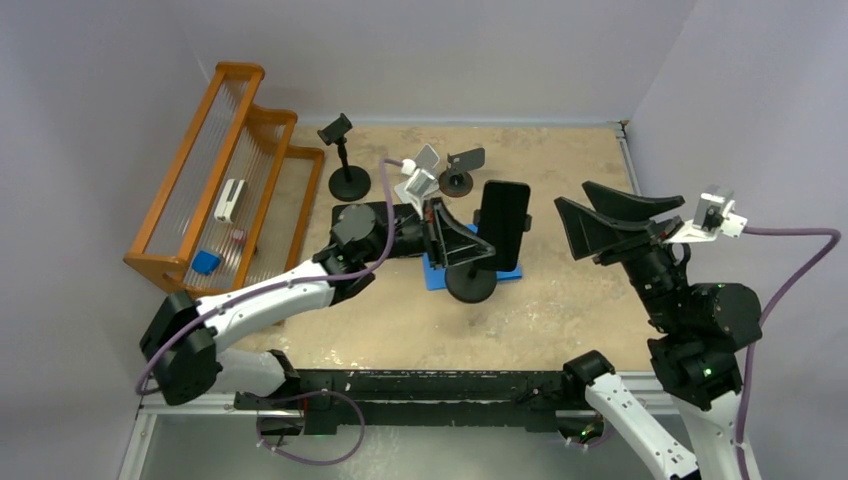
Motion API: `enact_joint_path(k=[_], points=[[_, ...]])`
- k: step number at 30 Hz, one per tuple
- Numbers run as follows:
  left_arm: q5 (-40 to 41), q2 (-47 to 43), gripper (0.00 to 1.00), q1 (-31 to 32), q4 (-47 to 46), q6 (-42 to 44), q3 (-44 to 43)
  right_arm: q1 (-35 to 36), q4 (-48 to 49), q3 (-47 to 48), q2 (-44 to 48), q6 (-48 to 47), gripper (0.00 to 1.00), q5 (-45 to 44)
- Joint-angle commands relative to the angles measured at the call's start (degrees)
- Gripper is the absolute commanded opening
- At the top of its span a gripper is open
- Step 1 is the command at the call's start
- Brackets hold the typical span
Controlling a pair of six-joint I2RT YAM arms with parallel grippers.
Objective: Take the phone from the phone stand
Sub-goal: Place the phone stand with the phone at the center of the board.
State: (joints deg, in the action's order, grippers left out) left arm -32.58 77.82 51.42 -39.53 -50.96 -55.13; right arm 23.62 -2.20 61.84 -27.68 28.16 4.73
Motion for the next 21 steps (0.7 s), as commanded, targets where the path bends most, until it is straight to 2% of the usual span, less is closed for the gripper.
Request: enact_joint_path(k=[1,7,16,21], points=[[6.0,-8.6,0.00,0.1,-8.8,2.1,5.8,0.7,7.1,-2.4,-2.3,2.3,0.74,4.1],[9.3,-13.7,0.00,0.1,-11.4,1.4,16.2,0.7,9.9,-5.0,-7.8,3.3,0.70,4.5],[12.7,-16.6,0.00,0.1,-13.5,-3.9,24.1,0.7,11.8,-6.3,-10.4,3.7,0.70,3.8],[15.6,-18.8,0.00,0.1,-11.0,-6.6,26.0,0.7,11.4,-5.8,-12.9,3.5,0.69,2.8]])
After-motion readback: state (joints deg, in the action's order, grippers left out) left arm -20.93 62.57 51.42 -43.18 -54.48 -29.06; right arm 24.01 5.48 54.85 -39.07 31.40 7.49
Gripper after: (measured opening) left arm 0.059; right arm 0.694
